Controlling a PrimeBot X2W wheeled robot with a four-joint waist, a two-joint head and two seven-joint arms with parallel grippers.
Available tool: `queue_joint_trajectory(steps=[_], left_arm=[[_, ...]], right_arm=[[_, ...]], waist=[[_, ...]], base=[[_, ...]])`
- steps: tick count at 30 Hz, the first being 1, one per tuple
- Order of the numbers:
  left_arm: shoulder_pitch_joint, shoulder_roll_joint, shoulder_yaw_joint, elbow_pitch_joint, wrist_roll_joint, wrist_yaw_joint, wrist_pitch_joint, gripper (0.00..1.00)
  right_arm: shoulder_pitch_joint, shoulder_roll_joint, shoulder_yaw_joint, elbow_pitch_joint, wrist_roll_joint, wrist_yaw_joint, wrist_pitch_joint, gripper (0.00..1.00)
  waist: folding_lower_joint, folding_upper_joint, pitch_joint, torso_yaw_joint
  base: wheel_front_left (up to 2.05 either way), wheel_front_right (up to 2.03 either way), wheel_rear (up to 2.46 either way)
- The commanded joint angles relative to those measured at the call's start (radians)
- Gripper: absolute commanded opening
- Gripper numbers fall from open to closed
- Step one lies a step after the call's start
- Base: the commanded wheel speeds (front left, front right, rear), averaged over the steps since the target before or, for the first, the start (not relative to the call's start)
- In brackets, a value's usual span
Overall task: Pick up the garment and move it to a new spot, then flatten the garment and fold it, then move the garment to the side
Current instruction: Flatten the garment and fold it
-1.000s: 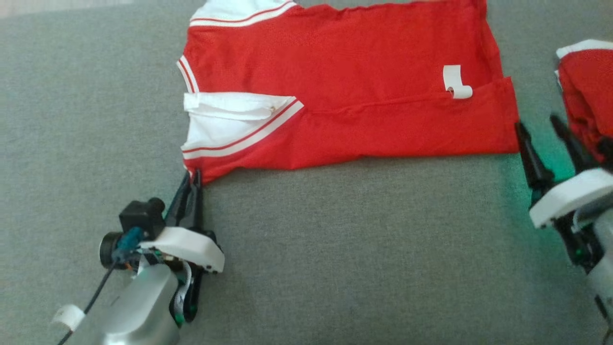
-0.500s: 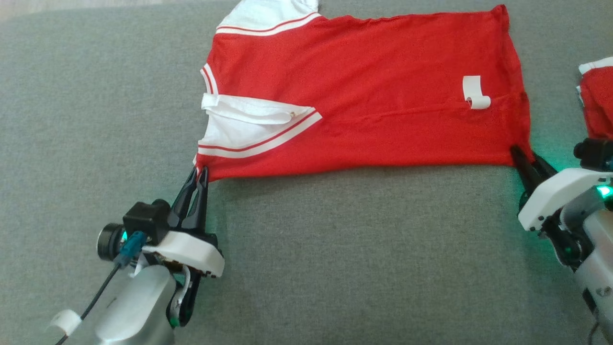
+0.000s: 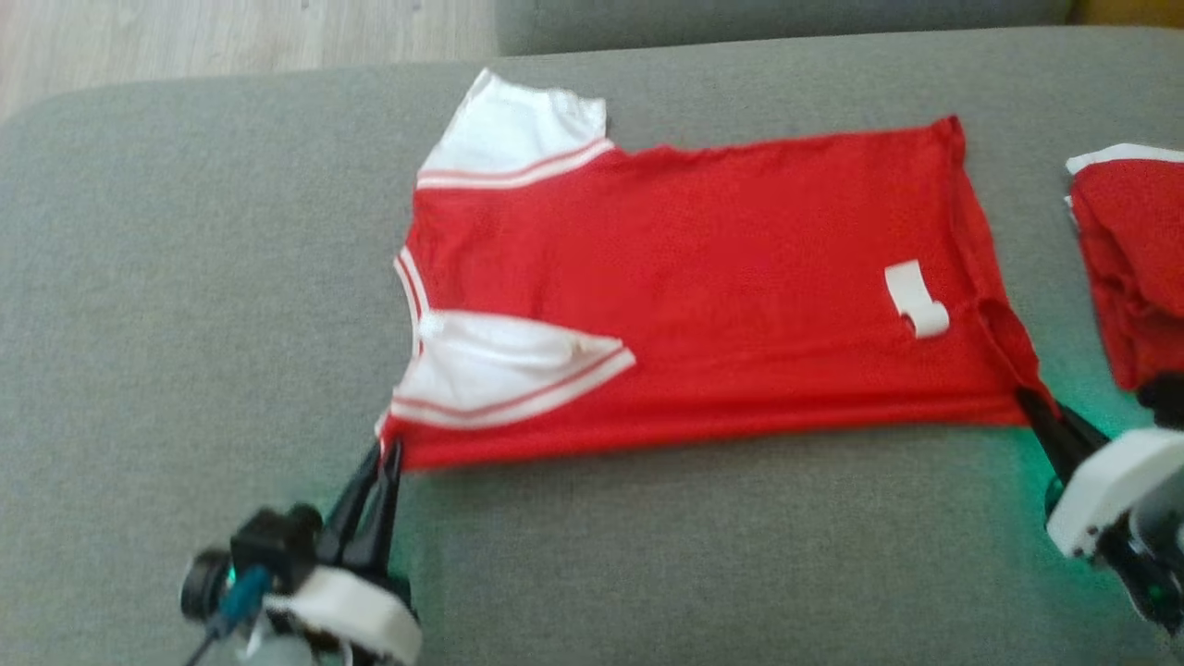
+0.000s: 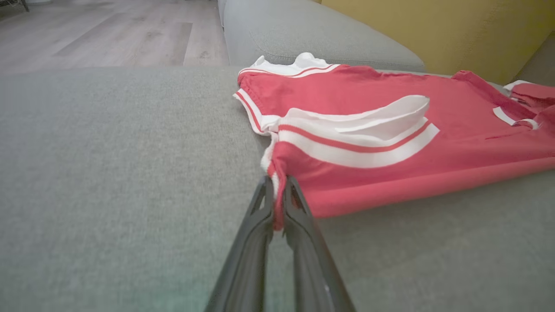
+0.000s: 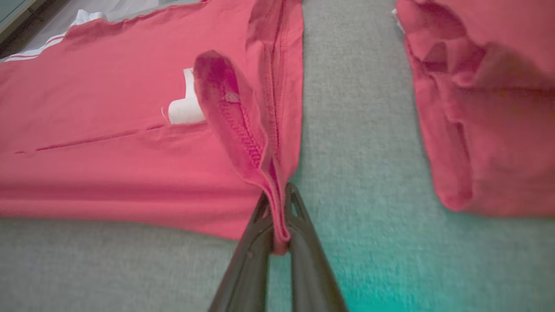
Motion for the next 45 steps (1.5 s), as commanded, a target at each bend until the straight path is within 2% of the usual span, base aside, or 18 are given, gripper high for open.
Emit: queue_joint_trajectory(steps=[1, 8, 13, 14, 15, 16, 17, 19, 20, 21, 27, 31, 35, 38, 39, 40, 43, 45], left_arm=[[0.018, 0.048, 0.039, -0.052, -0.007, 0.023, 0.002, 0.00], [0.164, 0.076, 0.015, -0.197, -0.011, 0.074, 0.016, 0.00], [0.181, 0.082, 0.004, -0.223, -0.005, 0.087, 0.025, 0.00], [0.177, 0.079, 0.002, -0.220, -0.004, 0.087, 0.026, 0.00], [0.177, 0.079, 0.002, -0.220, -0.004, 0.087, 0.026, 0.00], [0.171, 0.076, 0.000, -0.214, -0.003, 0.086, 0.026, 0.00], [0.164, 0.073, -0.004, -0.208, 0.000, 0.085, 0.028, 0.00], [0.151, 0.066, -0.015, -0.194, 0.003, 0.080, 0.039, 0.17], [0.146, 0.062, -0.020, -0.188, 0.003, 0.079, 0.047, 0.39], [0.140, 0.060, -0.023, -0.185, 0.004, 0.079, 0.052, 1.00], [0.082, 0.074, -0.012, -0.221, 0.015, 0.088, 0.080, 1.00], [-0.077, 0.109, 0.010, -0.258, 0.049, 0.069, 0.135, 1.00], [-0.320, 0.119, 0.016, -0.224, 0.074, 0.006, 0.238, 1.00], [-0.495, 0.102, 0.011, -0.156, 0.058, -0.065, 0.334, 1.00], [-0.605, 0.093, 0.004, -0.086, 0.050, -0.112, 0.400, 1.00], [-0.657, 0.094, -0.003, -0.047, 0.051, -0.137, 0.430, 1.00], [-0.776, 0.086, -0.022, 0.070, 0.035, -0.189, 0.525, 1.00], [-0.840, 0.085, -0.030, 0.143, 0.017, -0.209, 0.581, 1.00]], right_arm=[[0.043, -0.063, -0.007, -0.027, 0.016, 0.003, -0.009, 0.00], [0.197, -0.108, -0.075, -0.118, 0.029, 0.003, -0.029, 0.00], [0.268, -0.093, -0.129, -0.156, 0.018, 0.003, -0.017, 0.00], [0.277, -0.088, -0.137, -0.161, 0.012, 0.003, -0.015, 0.16], [0.277, -0.088, -0.137, -0.161, 0.012, 0.003, -0.015, 0.16], [0.284, -0.083, -0.145, -0.166, 0.004, 0.003, -0.011, 0.49], [0.291, -0.077, -0.152, -0.171, -0.003, 0.003, -0.007, 1.00], [0.300, -0.066, -0.173, -0.181, -0.019, 0.003, -0.005, 1.00], [0.304, -0.062, -0.181, -0.189, -0.027, 0.003, -0.003, 1.00], [0.307, -0.058, -0.193, -0.200, -0.035, 0.003, -0.002, 1.00], [0.330, -0.042, -0.286, -0.267, -0.099, 0.003, -0.020, 1.00], [0.332, -0.016, -0.339, -0.325, -0.143, 0.003, -0.015, 1.00], [0.313, 0.011, -0.367, -0.398, -0.193, 0.003, 0.020, 1.00], [0.285, 0.027, -0.379, -0.440, -0.222, 0.003, 0.042, 1.00], [0.266, 0.034, -0.381, -0.460, -0.237, 0.003, 0.054, 1.00], [0.258, 0.036, -0.380, -0.469, -0.243, 0.003, 0.059, 1.00], [0.233, 0.042, -0.375, -0.487, -0.269, 0.003, 0.067, 1.00], [0.221, 0.048, -0.373, -0.497, -0.278, 0.003, 0.068, 1.00]], waist=[[0.0001, 0.0000, -0.010, -0.007], [0.0001, 0.0000, -0.022, -0.009], [0.0001, 0.0000, -0.021, -0.005], [0.0001, 0.0000, -0.022, -0.005], [0.0001, 0.0000, -0.022, -0.005], [0.0001, 0.0000, -0.023, -0.004], [0.0001, 0.0000, -0.024, -0.003], [0.0001, 0.0000, -0.025, -0.004], [0.0001, 0.0000, -0.026, -0.005], [0.0001, 0.0000, -0.028, -0.007], [0.0001, 0.0000, -0.021, -0.021], [0.0001, 0.0000, 0.016, -0.023], [0.0001, 0.0000, 0.078, -0.040], [0.0001, 0.0000, 0.128, -0.062], [0.0001, 0.0000, 0.159, -0.077], [0.0001, 0.0000, 0.173, -0.086], [0.0001, 0.0000, 0.203, -0.119], [0.0001, 0.0000, 0.222, -0.138]], base=[[0.00, 0.00, 0.00], [0.00, 0.00, 0.00], [0.00, 0.00, 0.00], [0.00, 0.00, 0.00], [0.00, 0.00, 0.00], [0.00, 0.00, 0.00], [0.00, 0.00, 0.00], [0.00, 0.00, 0.00], [0.00, 0.00, 0.00], [0.00, 0.00, 0.00], [0.00, 0.00, 0.00], [0.00, 0.00, 0.00], [0.00, 0.00, 0.00], [0.00, 0.00, 0.00], [0.00, 0.00, 0.00], [0.00, 0.00, 0.00], [0.00, 0.00, 0.00], [0.00, 0.00, 0.00]])
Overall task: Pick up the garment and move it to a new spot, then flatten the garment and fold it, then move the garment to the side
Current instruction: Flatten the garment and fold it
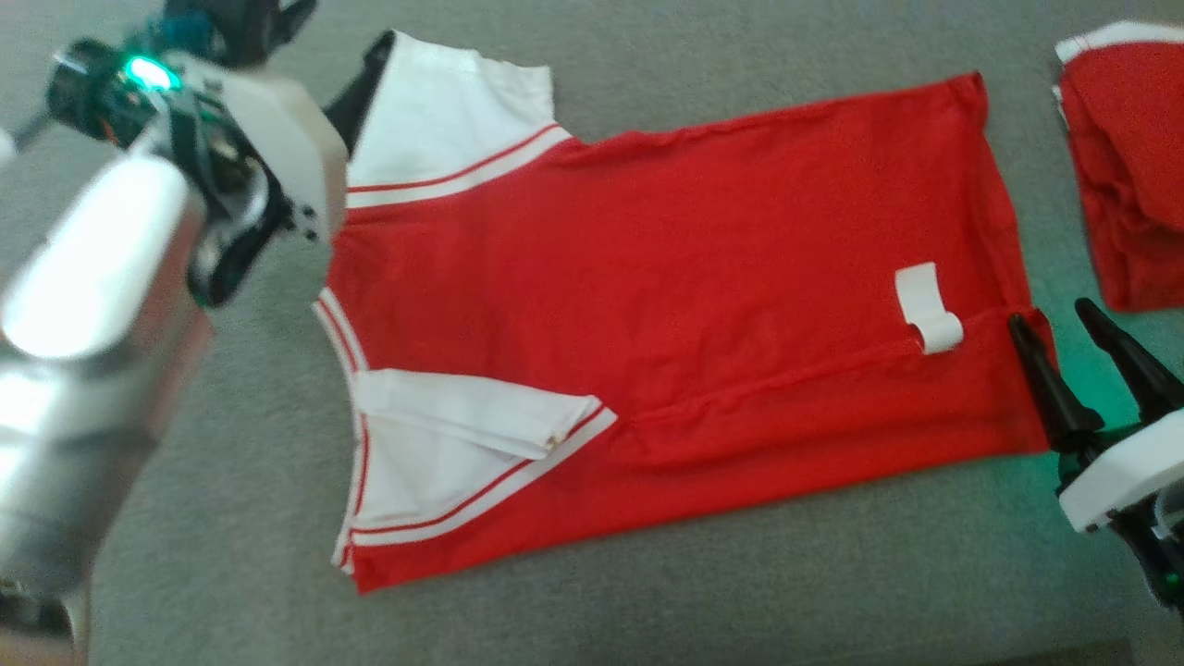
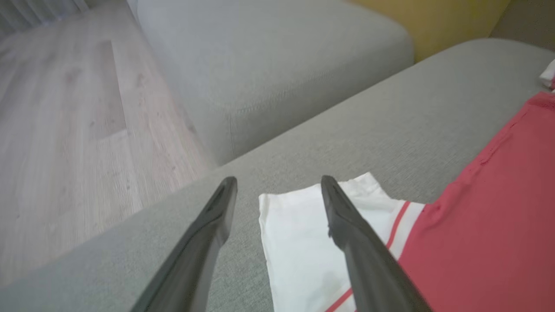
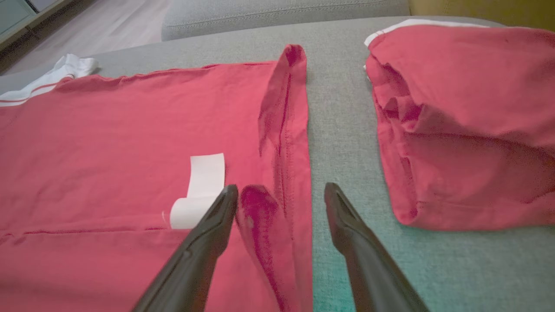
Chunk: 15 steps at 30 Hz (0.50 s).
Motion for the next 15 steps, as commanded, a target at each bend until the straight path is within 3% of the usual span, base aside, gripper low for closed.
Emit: queue_joint_trajectory(steps=[1, 9, 15], left_arm=[[-0.090, 0.029, 0.025, 0.035, -0.018, -0.013, 0.047, 1.00], [-0.221, 0.055, 0.026, 0.261, -0.074, -0.029, 0.162, 1.00], [-0.245, 0.082, 0.012, 0.330, -0.084, -0.032, 0.188, 1.00]], right_arm=[[-0.004, -0.018, 0.009, -0.034, -0.010, 0.003, 0.003, 1.00], [-0.039, -0.007, 0.026, -0.038, -0.006, 0.003, -0.005, 1.00], [-0.050, 0.000, 0.031, -0.024, 0.002, 0.003, -0.014, 1.00]], waist=[[-0.0002, 0.0000, 0.047, -0.050], [-0.0002, 0.0000, 0.104, -0.134], [-0.0002, 0.0000, 0.120, -0.167]], base=[[0.00, 0.00, 0.00], [0.00, 0.00, 0.00], [0.00, 0.00, 0.00]])
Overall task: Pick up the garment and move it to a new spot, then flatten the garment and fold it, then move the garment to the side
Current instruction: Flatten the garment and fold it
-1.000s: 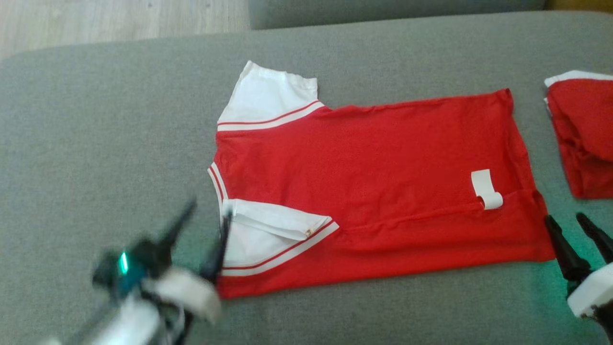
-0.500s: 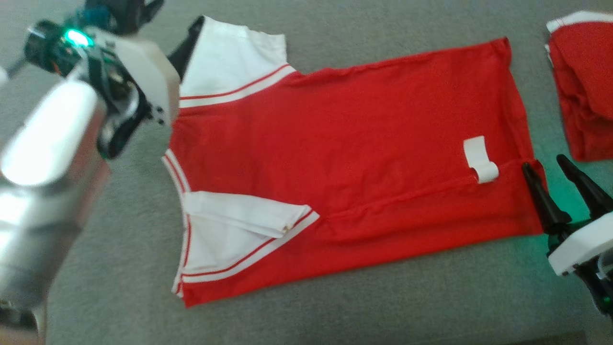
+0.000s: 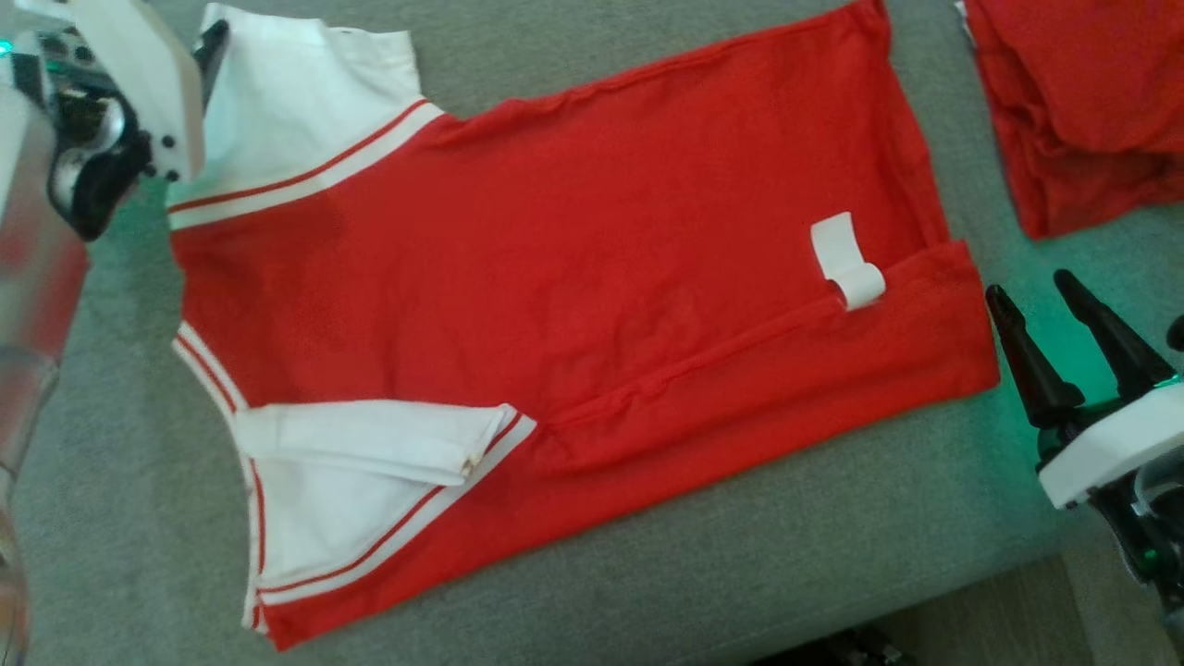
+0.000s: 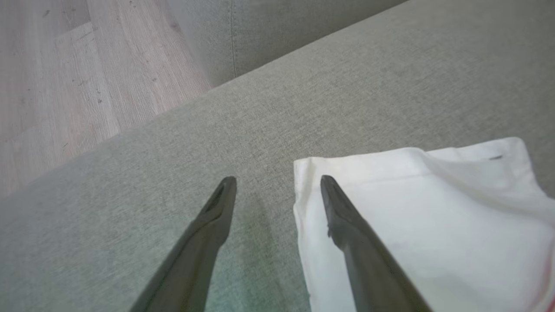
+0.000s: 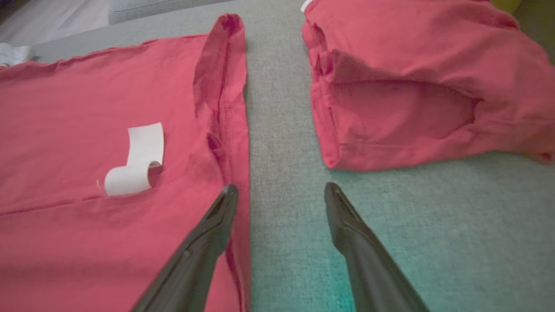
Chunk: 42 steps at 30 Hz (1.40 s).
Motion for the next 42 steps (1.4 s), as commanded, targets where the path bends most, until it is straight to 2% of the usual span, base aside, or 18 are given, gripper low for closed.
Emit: queue_joint_trajectory(steps=[1, 7, 8, 9, 12, 19, 25, 28, 32, 37, 42], left_arm=[[-0.058, 0.050, 0.024, -0.015, 0.001, -0.004, 0.000, 1.00], [-0.063, 0.055, 0.001, 0.008, -0.010, -0.005, -0.010, 1.00], [-0.064, 0.055, -0.004, 0.007, -0.011, -0.005, -0.011, 0.75], [-0.066, 0.055, -0.011, 0.004, -0.011, -0.005, -0.015, 0.60], [-0.073, 0.053, -0.026, -0.006, -0.021, -0.006, -0.025, 0.00], [-0.077, 0.053, -0.070, -0.035, -0.048, -0.006, -0.060, 0.00], [-0.076, 0.052, -0.118, -0.069, -0.076, -0.006, -0.086, 0.00], [-0.082, 0.052, -0.144, -0.092, -0.091, -0.006, -0.091, 0.00], [-0.094, 0.059, -0.178, -0.125, -0.108, -0.006, -0.095, 0.00], [-0.111, 0.064, -0.214, -0.153, -0.125, -0.006, -0.103, 0.00], [-0.127, 0.058, -0.246, -0.173, -0.138, -0.006, -0.125, 0.00]], right_arm=[[0.006, -0.025, 0.008, -0.015, 0.005, 0.003, -0.011, 1.00], [0.001, -0.020, 0.011, 0.000, 0.010, 0.003, -0.018, 1.00], [0.000, -0.020, 0.011, 0.002, 0.010, 0.003, -0.018, 1.00], [-0.001, -0.021, 0.011, 0.004, 0.011, 0.003, -0.019, 1.00], [-0.006, -0.025, 0.011, 0.005, 0.014, 0.003, -0.017, 1.00], [-0.064, -0.059, 0.017, -0.020, 0.029, 0.003, 0.019, 1.00], [-0.263, -0.071, 0.086, -0.004, 0.078, 0.003, 0.152, 1.00], [-0.386, -0.044, 0.141, 0.064, 0.120, 0.003, 0.236, 1.00], [-0.538, -0.005, 0.215, 0.193, 0.117, 0.003, 0.304, 1.00], [-0.675, 0.062, 0.270, 0.383, 0.125, 0.003, 0.342, 1.00], [-0.756, 0.097, 0.298, 0.517, 0.158, 0.003, 0.333, 1.00]], waist=[[-0.0002, 0.0001, 0.009, -0.013], [-0.0002, 0.0001, 0.014, -0.027], [-0.0002, 0.0001, 0.015, -0.028], [-0.0002, 0.0001, 0.016, -0.029], [-0.0002, 0.0001, 0.017, -0.030], [-0.0002, 0.0001, -0.002, -0.015], [-0.0002, 0.0001, -0.028, 0.012], [-0.0002, 0.0001, -0.035, 0.029], [-0.0002, 0.0001, -0.034, 0.051], [-0.0002, 0.0001, -0.026, 0.078], [-0.0002, 0.0001, -0.021, 0.103]], base=[[0.00, 0.00, 0.00], [0.00, 0.00, 0.00], [0.00, 0.00, 0.00], [0.00, 0.00, 0.00], [0.00, 0.00, 0.00], [0.00, 0.00, 0.00], [0.00, 0.00, 0.00], [0.00, 0.00, 0.00], [0.00, 0.00, 0.00], [0.00, 0.00, 0.00], [0.00, 0.00, 0.00]])
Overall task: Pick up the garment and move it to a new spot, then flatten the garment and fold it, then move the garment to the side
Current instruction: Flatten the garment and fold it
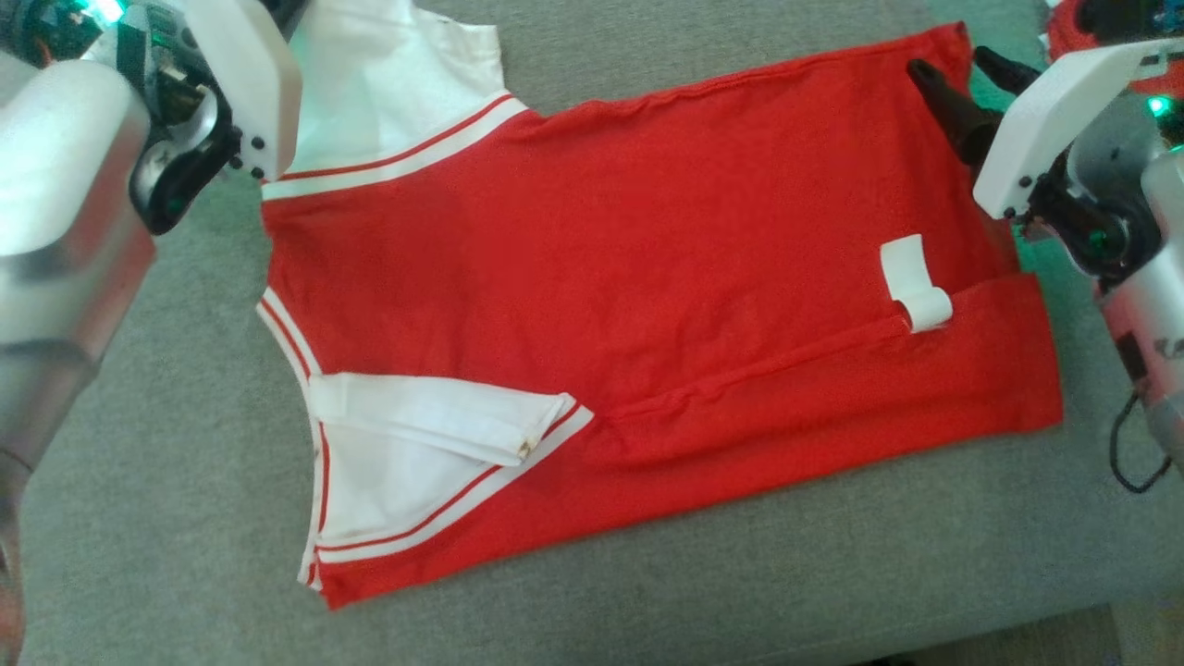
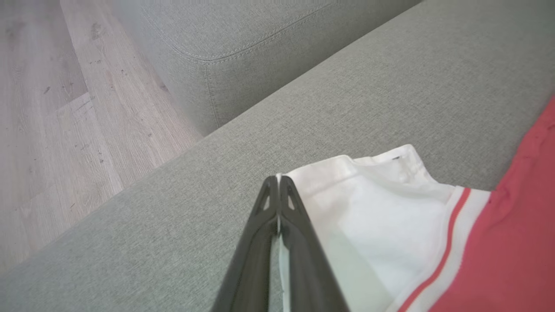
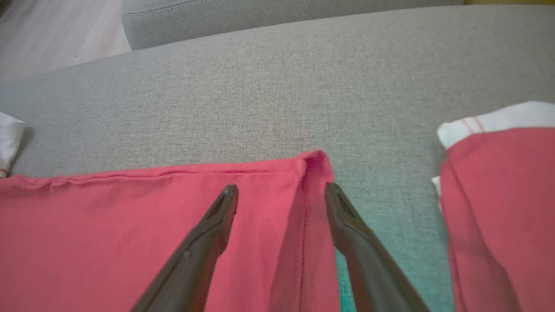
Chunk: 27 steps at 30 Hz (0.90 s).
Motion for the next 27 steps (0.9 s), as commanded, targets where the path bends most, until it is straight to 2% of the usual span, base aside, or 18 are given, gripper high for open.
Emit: queue_joint_trajectory(steps=[1, 11, 14, 16, 17, 20, 22, 27], left_arm=[[-0.062, 0.037, 0.022, -0.026, -0.011, 0.002, -0.013, 0.00], [-0.085, 0.029, -0.026, -0.027, -0.035, 0.002, -0.051, 0.00], [-0.090, 0.028, -0.041, -0.020, -0.042, 0.002, -0.065, 0.00], [-0.094, 0.027, -0.050, -0.015, -0.047, 0.002, -0.074, 0.00], [-0.097, 0.026, -0.055, -0.013, -0.049, 0.002, -0.077, 0.00], [-0.102, 0.025, -0.069, -0.005, -0.058, 0.002, -0.088, 0.00], [-0.105, 0.027, -0.079, 0.000, -0.064, 0.002, -0.096, 0.00], [-0.115, 0.032, -0.102, 0.012, -0.074, 0.002, -0.123, 0.00]], right_arm=[[-0.024, 0.002, 0.009, -0.002, 0.013, 0.003, -0.014, 1.00], [-0.089, 0.002, 0.070, 0.095, 0.079, 0.003, -0.064, 0.99], [-0.104, -0.006, 0.092, 0.119, 0.091, 0.003, -0.078, 0.84], [-0.114, -0.012, 0.107, 0.133, 0.097, 0.003, -0.089, 0.67], [-0.117, -0.014, 0.113, 0.140, 0.101, 0.003, -0.094, 0.53], [-0.130, -0.023, 0.131, 0.160, 0.111, 0.003, -0.109, 0.32], [-0.136, -0.027, 0.143, 0.172, 0.116, 0.003, -0.118, 0.00], [-0.151, -0.039, 0.170, 0.198, 0.131, 0.003, -0.137, 0.00]], waist=[[-0.0001, 0.0000, 0.002, 0.010], [-0.0001, 0.0000, 0.011, 0.037], [-0.0001, 0.0000, 0.010, 0.043], [-0.0001, 0.0000, 0.009, 0.046], [-0.0001, 0.0000, 0.008, 0.048], [-0.0001, 0.0000, 0.006, 0.053], [-0.0001, 0.0000, 0.005, 0.055], [-0.0001, 0.0000, 0.001, 0.058]], base=[[0.00, 0.00, 0.00], [0.00, 0.00, 0.00], [0.00, 0.00, 0.00], [0.00, 0.00, 0.00], [0.00, 0.00, 0.00], [0.00, 0.00, 0.00], [0.00, 0.00, 0.00], [0.00, 0.00, 0.00]])
